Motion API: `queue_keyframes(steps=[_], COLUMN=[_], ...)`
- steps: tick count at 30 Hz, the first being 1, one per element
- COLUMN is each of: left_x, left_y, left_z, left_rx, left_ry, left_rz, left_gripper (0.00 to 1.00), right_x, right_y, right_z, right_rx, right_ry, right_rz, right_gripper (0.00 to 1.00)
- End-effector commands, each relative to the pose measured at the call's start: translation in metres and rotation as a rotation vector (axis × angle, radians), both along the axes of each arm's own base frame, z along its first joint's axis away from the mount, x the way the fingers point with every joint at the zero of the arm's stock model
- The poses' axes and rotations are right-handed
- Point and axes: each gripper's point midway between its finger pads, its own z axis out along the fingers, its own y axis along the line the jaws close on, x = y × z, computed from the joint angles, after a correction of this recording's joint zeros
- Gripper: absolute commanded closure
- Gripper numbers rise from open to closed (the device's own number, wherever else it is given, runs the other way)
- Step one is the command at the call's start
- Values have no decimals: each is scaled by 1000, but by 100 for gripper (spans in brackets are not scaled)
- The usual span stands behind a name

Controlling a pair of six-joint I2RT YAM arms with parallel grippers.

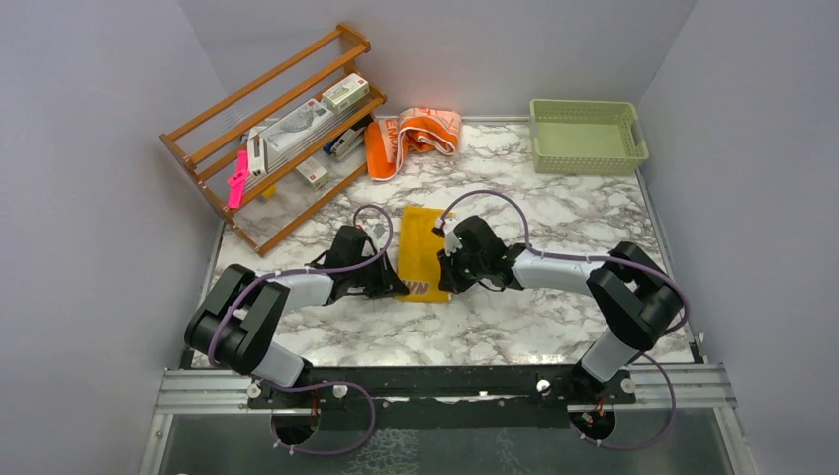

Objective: Roll the towels
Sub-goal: Roll the towel at the center of the board.

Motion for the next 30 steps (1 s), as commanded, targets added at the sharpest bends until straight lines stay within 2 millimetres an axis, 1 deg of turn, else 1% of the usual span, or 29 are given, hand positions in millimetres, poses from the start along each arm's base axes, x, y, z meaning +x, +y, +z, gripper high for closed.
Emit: queue_keyframes(steps=[1, 5, 6, 7, 8, 9, 10, 11, 12, 13, 16, 17, 18, 19, 20, 21, 23, 24, 25, 27, 28, 30], left_x=[-3, 1, 2, 4, 7, 9, 12, 15, 16, 19, 23, 25, 26, 27, 31, 32, 35, 35, 36, 37, 37, 37], left_y=[23, 18, 16, 15, 14, 13, 12, 11, 10, 9, 12, 15, 20, 25, 35, 43, 60, 67, 73, 81, 83, 86], left_z=[-15, -2, 4, 9, 15, 21, 28, 34, 40, 46, 59, 62, 64, 66, 68, 70, 74, 76, 79, 83, 85, 87], left_rx=[103, 62, 49, 43, 36, 31, 26, 21, 14, 5, -10, -12, -13, -12, -12, -8, -5, -3, -2, 4, 4, -3], left_ry=[5, -13, -20, -29, -41, -52, -63, -76, -88, -98, -115, -118, -120, -121, -126, -128, -134, -137, -143, -154, -157, -162], left_rz=[58, 74, 76, 78, 79, 79, 79, 82, 82, 86, 89, 92, 98, 106, 127, 142, 170, 178, 189, 198, 201, 204], left_gripper=[100, 100, 100, 100, 100, 100, 100, 100, 100, 100, 100, 100, 100, 100, 100, 100, 100, 100, 100, 100, 100, 100], right_x=[-13, -15, -14, -9, -5, -1, 0, -2, -5, -8, -15, -18, -18, -16, -15, -12, -10, -13, -21, -38, -45, -50], right_y=[-27, -16, -15, -15, -17, -18, -17, -12, -7, -3, 13, 18, 22, 24, 20, 18, 16, 19, 26, 39, 44, 46], right_z=[-4, 20, 27, 33, 37, 42, 48, 53, 56, 56, 57, 61, 66, 72, 72, 76, 79, 75, 69, 57, 53, 48], right_rx=[-70, -22, -18, -34, -65, -105, -150, -182, -225, -271, -349, -353, -339, -311, -290, -262, -223, -227, -228, -236, -230, -246], right_ry=[41, 9, -5, -31, -57, -100, -154, -206, -266, -313, -410, -459, -505, -537, -555, -582, -601, -583, -538, -456, -431, -430], right_rz=[-47, 32, 43, 34, 20, 16, 18, 34, 50, 62, 82, 90, 79, 56, 29, 0, -32, 1, 86, 235, 291, 332], right_gripper=[99, 99, 99, 97, 84, 67, 50, 32, 11, 4, 2, 3, 6, 8, 8, 2, 0, 0, 0, 11, 14, 20])
